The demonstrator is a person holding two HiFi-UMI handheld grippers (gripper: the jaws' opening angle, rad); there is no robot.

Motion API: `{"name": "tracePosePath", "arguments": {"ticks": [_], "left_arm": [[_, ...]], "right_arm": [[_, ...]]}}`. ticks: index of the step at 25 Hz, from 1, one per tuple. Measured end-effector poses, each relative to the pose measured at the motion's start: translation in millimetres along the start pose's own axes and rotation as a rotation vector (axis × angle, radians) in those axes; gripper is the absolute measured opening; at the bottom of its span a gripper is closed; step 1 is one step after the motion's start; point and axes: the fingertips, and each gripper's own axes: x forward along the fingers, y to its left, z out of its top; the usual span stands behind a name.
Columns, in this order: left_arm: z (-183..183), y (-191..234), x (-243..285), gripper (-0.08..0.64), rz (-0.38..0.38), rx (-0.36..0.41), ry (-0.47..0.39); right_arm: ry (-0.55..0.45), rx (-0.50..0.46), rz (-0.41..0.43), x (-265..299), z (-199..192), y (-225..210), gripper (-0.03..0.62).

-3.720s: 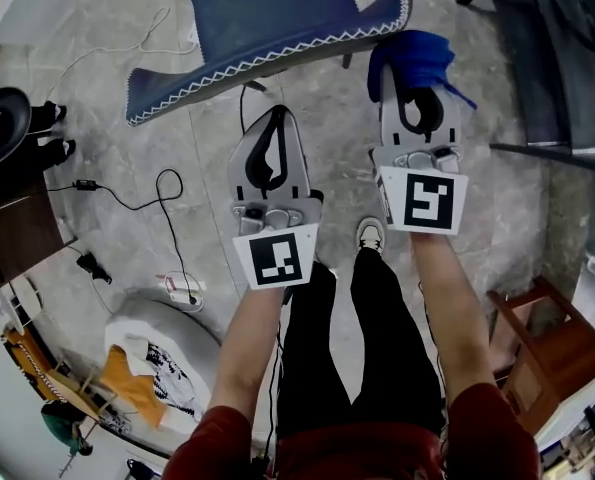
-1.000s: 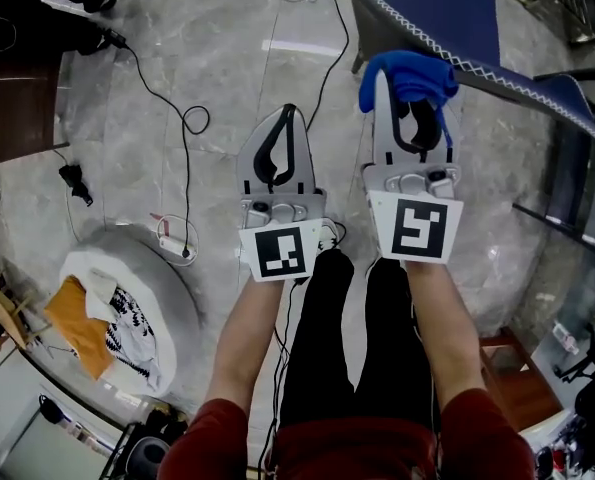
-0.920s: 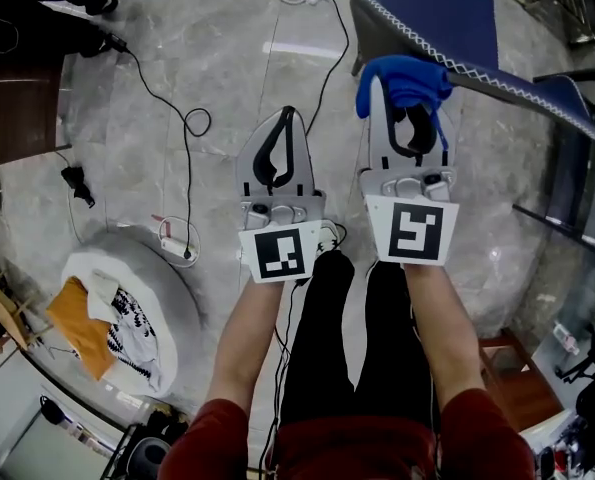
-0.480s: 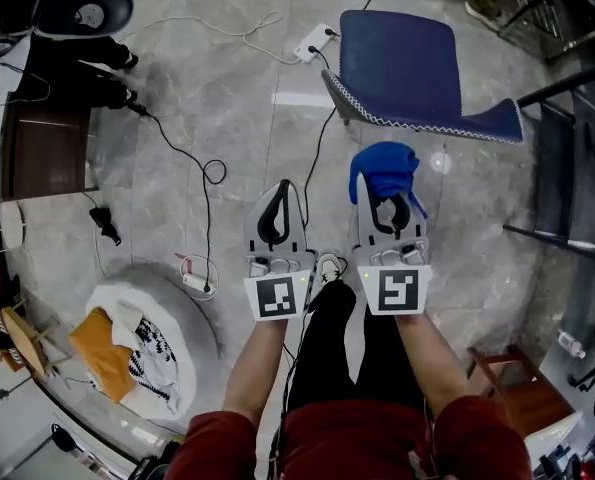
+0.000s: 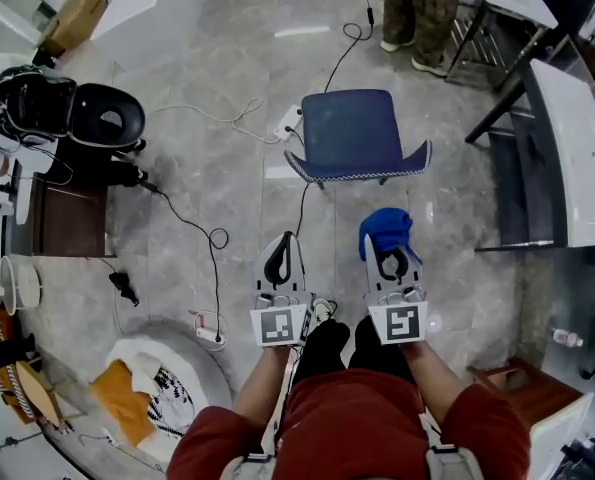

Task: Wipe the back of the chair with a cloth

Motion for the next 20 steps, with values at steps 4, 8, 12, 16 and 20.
{"name": "tracePosePath", "arguments": {"ticks": [4, 8, 12, 16, 20], "left_arm": [[67.4, -26.9, -6.2, 0.012, -0.007, 0.038, -0.060], [119.2, -49.7, -10.3, 0.012, -0.030, 0.083, -0.126], [157.3, -62.9, -6.1, 0.012, -0.051, 0.092, -0.195], [186.4, -68.5, -4.9, 0.014, -0.068, 0.107, -0.240], [202.1, -64.9, -6.4, 0.012, -0.067, 0.122, -0.261]], "right_arm": [[-0.012, -0.039, -0.047, -39.8, 43.0, -44.7, 0.056], [-0.073, -0.067, -0.112, -72.6, 79.8, -84.5, 0.057], [-0.119, -0.074, -0.168, -88.5, 106.0, -116.2, 0.057], [-0.099, -0.049, -0.195, -94.0, 128.1, -136.6, 0.057], [-0.153, -0.055, -0.188, -91.1, 158.3, -145.4, 0.057]]}}
